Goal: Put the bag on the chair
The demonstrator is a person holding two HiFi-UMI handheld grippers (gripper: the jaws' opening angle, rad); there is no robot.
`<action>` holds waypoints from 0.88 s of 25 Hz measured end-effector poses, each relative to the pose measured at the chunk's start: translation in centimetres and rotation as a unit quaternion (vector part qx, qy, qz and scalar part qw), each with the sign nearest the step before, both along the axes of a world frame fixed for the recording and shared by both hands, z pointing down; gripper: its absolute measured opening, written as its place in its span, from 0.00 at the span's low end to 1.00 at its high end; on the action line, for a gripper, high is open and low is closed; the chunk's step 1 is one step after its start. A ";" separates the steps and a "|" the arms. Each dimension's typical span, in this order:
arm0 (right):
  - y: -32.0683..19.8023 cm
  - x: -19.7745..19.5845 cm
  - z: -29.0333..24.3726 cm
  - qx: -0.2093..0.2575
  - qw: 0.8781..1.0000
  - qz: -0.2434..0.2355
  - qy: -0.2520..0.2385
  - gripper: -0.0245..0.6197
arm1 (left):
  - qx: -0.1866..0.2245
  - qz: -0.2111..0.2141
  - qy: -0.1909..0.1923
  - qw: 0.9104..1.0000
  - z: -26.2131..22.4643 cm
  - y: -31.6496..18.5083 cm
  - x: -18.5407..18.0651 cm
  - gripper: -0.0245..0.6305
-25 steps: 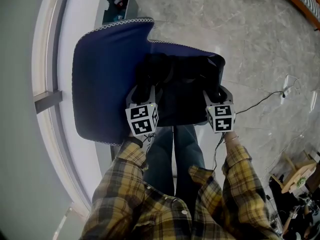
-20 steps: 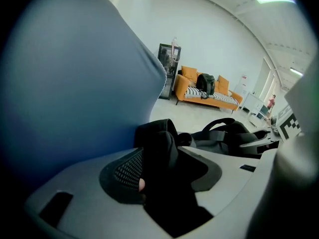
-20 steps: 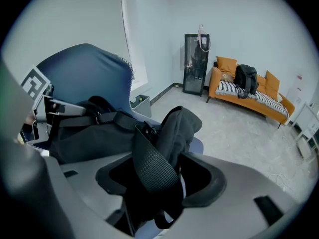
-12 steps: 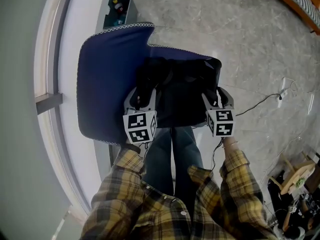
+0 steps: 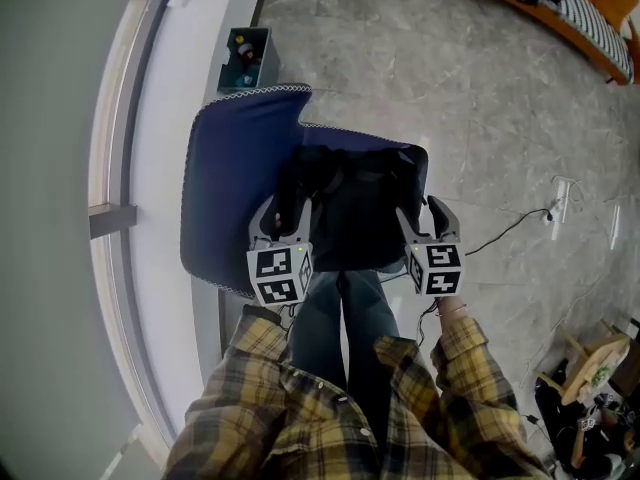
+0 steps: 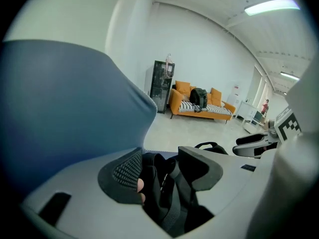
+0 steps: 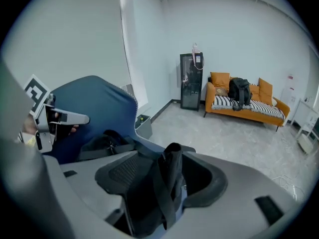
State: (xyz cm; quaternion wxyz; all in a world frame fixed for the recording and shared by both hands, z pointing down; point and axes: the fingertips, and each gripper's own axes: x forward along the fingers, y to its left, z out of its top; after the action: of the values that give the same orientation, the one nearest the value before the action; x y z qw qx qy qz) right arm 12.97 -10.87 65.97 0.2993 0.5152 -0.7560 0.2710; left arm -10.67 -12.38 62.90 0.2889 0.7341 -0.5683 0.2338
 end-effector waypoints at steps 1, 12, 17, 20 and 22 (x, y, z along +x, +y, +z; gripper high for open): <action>-0.1 -0.2 -0.8 0.006 1.000 -0.001 -0.004 0.45 | 0.003 0.002 0.001 1.000 -0.6 0.0 0.1 0.38; -0.4 -2.4 -12.9 0.074 0.993 -0.017 -0.091 0.43 | 0.060 0.024 0.002 0.998 -9.8 -0.3 1.7 0.38; 0.2 -4.6 -20.3 0.121 0.985 -0.058 -0.109 0.39 | 0.095 0.047 0.015 0.994 -15.6 -0.8 2.7 0.36; 0.1 -5.5 -25.0 0.161 0.977 -0.071 -0.121 0.35 | 0.130 0.052 0.021 0.990 -19.4 -1.1 3.2 0.31; -0.1 -5.9 -27.9 0.190 0.970 -0.078 -0.127 0.34 | 0.155 0.056 0.024 0.986 -22.1 -1.4 3.5 0.27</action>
State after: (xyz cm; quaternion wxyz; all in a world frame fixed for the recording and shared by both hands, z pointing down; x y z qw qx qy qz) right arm 7.03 -10.94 38.06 0.1174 0.4634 -0.8634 0.1611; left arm -7.14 -13.73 40.84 0.1717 0.8060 -0.5487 0.1407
